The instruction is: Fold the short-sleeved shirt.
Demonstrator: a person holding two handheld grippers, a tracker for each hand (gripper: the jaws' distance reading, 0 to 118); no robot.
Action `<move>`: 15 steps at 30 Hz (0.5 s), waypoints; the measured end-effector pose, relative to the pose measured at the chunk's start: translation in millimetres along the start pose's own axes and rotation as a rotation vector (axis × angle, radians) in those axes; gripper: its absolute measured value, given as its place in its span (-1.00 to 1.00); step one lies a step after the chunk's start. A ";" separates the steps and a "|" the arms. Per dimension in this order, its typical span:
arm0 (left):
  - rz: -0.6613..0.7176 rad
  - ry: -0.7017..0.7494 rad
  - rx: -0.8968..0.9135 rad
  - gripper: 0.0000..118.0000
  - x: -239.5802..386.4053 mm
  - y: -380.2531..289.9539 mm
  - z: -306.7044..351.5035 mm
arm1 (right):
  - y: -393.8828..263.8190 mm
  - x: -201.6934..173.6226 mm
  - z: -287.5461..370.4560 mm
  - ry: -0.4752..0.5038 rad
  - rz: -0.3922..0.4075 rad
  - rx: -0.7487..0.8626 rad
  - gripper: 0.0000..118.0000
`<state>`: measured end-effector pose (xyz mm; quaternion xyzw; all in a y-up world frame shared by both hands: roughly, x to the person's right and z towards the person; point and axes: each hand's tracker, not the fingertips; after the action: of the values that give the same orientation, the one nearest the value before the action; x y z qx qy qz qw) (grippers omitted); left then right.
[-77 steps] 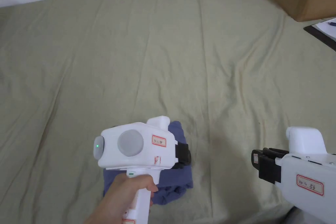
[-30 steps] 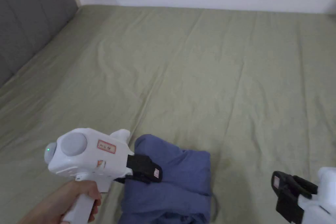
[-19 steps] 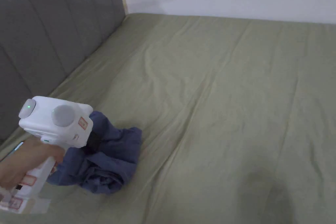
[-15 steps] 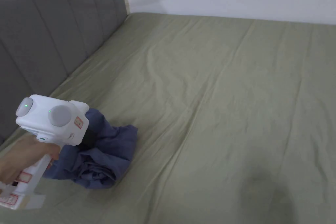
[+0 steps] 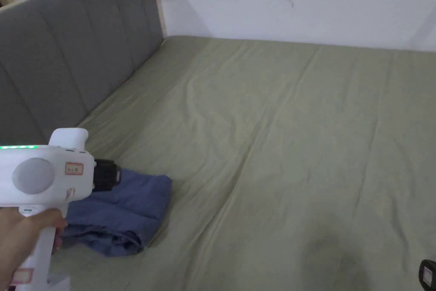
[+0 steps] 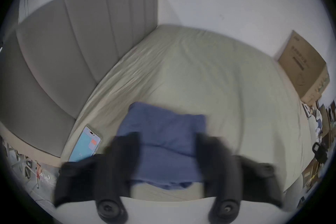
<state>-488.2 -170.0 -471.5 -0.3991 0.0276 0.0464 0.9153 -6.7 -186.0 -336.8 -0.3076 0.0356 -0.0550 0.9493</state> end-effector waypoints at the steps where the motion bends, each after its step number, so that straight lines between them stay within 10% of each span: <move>1: -0.017 0.006 0.035 -0.87 15.4 -4.2 12.8 | 2.3 0.8 2.4 -0.001 0.001 0.008 -1.00; 15: -0.130 -0.033 0.517 -1.00 236.3 -72.4 137.2 | 45.6 40.6 61.7 0.028 0.022 0.250 -1.00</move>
<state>-243.7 -103.6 -346.2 -0.1521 -0.0021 -0.0146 0.9883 43.6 -118.6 -315.2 -0.1857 0.0449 -0.0530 0.9801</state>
